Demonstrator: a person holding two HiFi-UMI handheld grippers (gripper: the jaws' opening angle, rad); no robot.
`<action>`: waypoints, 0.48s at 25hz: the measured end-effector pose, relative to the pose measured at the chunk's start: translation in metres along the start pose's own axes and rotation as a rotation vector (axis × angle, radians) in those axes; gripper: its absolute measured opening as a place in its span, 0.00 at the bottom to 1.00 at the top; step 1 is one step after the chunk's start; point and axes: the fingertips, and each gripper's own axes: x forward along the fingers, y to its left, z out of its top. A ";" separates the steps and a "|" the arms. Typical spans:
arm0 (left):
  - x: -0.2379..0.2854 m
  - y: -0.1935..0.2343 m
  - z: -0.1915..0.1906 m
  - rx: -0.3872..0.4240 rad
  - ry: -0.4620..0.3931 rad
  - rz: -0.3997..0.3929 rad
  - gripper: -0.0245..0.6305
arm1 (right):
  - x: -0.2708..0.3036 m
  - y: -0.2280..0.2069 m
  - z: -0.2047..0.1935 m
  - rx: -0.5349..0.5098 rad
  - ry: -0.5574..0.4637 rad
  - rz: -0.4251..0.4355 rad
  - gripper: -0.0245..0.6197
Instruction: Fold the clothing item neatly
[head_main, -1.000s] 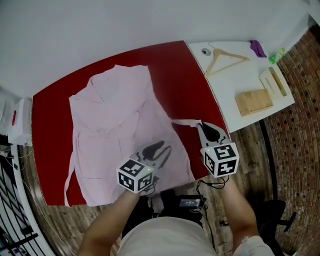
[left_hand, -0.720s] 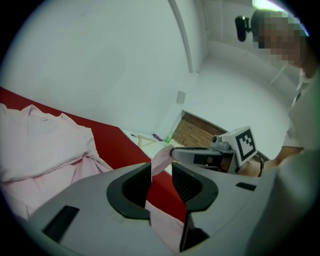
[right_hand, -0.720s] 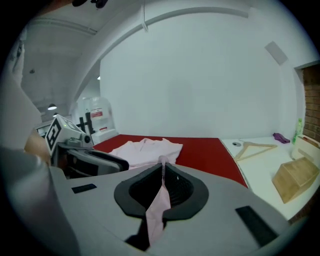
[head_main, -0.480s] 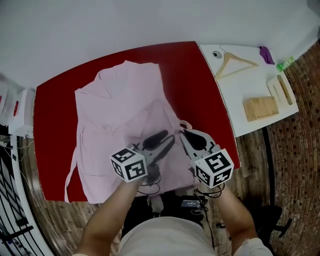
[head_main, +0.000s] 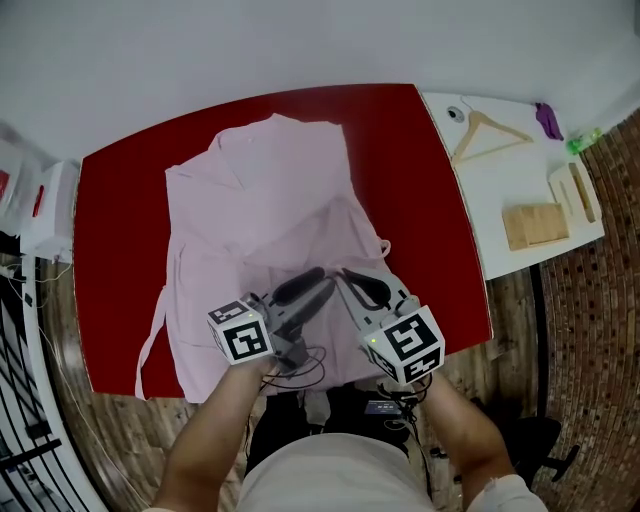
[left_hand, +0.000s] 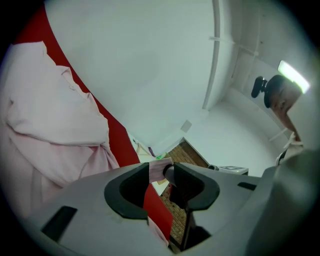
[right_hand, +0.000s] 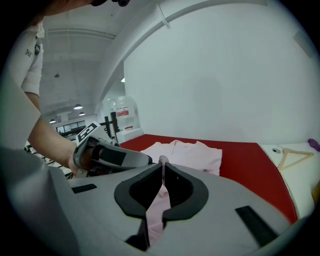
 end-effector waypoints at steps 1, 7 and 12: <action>-0.007 0.002 0.002 0.003 -0.008 0.013 0.24 | 0.005 0.006 0.000 -0.001 0.006 0.007 0.08; -0.055 0.019 0.013 0.049 -0.036 0.114 0.24 | 0.034 0.033 0.005 -0.003 0.020 0.026 0.08; -0.097 0.034 0.022 0.062 -0.060 0.184 0.24 | 0.068 0.053 0.006 -0.001 0.046 0.019 0.08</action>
